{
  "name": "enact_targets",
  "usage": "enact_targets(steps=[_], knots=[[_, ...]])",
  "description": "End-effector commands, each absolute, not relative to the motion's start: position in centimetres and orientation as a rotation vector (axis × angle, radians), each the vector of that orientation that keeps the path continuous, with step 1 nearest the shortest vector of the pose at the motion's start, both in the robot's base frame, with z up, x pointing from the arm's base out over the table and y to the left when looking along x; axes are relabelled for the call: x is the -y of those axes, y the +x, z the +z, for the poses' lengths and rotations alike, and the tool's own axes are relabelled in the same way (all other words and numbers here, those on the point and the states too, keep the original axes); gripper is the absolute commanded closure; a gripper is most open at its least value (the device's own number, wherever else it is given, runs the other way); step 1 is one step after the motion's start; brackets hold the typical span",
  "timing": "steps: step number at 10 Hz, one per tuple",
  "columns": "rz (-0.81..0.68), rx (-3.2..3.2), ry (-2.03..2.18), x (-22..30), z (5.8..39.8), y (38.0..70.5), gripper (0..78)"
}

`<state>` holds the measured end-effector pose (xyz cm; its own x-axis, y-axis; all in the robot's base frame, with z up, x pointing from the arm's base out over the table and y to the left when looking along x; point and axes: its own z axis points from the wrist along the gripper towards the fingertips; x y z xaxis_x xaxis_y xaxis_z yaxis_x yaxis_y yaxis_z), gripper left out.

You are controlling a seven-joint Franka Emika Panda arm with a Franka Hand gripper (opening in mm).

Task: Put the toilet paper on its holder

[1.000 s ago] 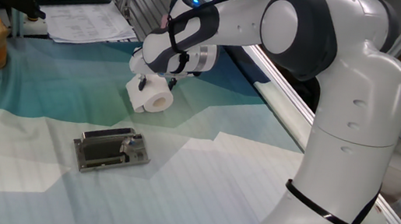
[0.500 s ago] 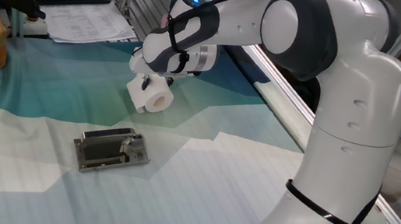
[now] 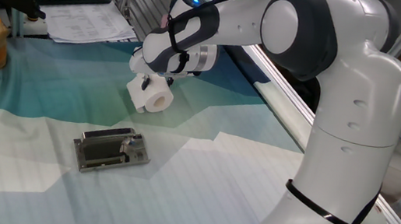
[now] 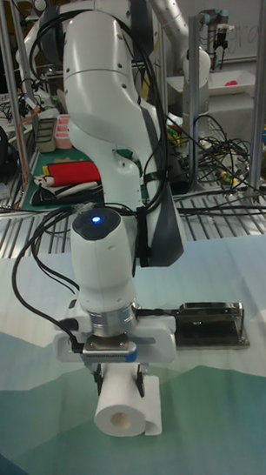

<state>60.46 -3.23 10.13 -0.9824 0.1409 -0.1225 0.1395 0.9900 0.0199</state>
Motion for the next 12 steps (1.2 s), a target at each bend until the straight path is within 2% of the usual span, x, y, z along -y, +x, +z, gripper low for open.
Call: enact_targets(steps=[1,10,12], knots=[[0.009,-3.044,0.411,3.1,13.4,60.6,76.3],[0.016,-3.021,0.628,3.1,14.8,59.8,76.3],[0.024,-2.987,0.771,3.2,15.5,58.4,76.3]])
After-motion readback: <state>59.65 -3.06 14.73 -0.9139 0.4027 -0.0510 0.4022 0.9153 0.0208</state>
